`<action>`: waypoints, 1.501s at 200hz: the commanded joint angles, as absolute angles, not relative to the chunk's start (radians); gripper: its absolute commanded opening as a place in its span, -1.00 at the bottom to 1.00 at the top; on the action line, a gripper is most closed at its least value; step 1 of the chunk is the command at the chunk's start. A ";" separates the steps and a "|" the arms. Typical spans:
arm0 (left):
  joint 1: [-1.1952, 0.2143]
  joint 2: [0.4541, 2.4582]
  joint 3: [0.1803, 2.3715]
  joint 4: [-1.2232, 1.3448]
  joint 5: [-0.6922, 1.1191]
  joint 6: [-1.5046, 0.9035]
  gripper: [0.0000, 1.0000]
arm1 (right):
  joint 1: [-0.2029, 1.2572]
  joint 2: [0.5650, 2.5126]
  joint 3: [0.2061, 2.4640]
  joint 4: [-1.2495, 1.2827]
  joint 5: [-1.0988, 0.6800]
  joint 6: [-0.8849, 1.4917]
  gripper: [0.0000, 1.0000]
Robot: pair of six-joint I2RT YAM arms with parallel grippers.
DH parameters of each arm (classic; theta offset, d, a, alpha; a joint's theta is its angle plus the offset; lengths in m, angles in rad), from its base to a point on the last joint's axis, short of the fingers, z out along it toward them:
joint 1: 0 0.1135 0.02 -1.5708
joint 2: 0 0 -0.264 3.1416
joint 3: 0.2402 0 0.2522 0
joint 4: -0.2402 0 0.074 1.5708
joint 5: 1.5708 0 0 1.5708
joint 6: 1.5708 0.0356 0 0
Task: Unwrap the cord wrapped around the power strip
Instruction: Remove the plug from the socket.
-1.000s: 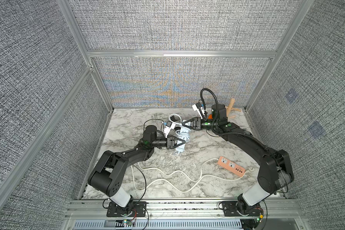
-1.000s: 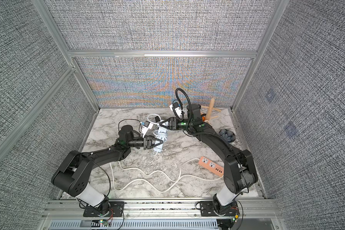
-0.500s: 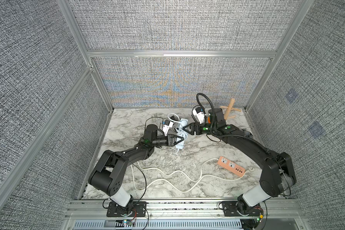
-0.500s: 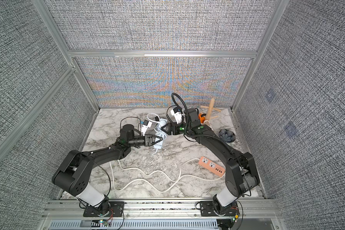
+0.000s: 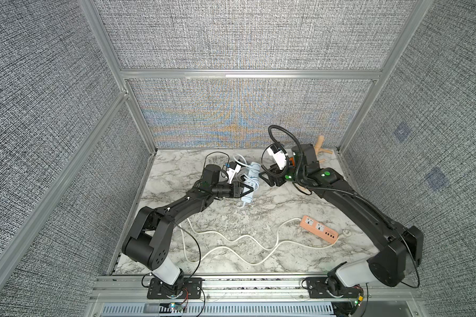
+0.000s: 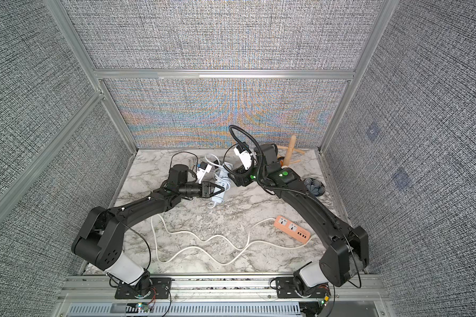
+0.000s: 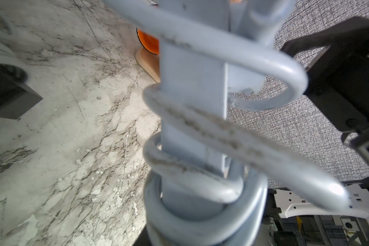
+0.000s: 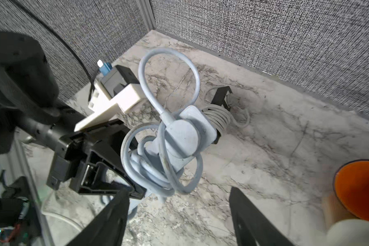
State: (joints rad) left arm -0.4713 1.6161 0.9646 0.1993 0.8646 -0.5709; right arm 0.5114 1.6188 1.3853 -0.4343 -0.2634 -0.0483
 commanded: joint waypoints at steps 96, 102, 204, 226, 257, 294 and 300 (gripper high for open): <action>-0.471 1.569 1.054 -0.184 0.916 -0.250 -1.00 | 0.582 1.695 1.464 -0.499 -0.017 -0.421 0.09; -0.472 1.568 1.051 -0.178 0.917 -0.251 -1.00 | 0.589 1.696 1.458 -0.500 -0.023 -0.426 0.09; -0.474 1.570 1.051 -0.167 0.925 -0.252 -1.00 | 0.644 1.718 1.404 -0.481 -0.139 -0.465 0.10; -0.476 1.568 1.051 -0.168 0.934 -0.251 -1.00 | 0.652 1.752 1.427 -0.480 -0.141 -0.466 0.09; -0.480 1.560 1.051 -0.182 0.934 -0.234 -1.00 | 0.653 1.781 1.445 -0.471 -0.143 -0.466 0.07; -0.489 1.571 1.054 -0.189 0.951 -0.217 -1.00 | 0.653 1.793 1.459 -0.469 -0.153 -0.464 -0.03; -0.489 1.570 1.052 -0.186 0.949 -0.220 -1.00 | 0.653 1.800 1.467 -0.482 -0.156 -0.464 -0.07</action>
State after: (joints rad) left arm -0.4850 1.5742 1.0447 -0.2581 0.8730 -0.2665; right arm 0.6514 1.7828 1.4494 -0.4915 -0.1158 -0.4438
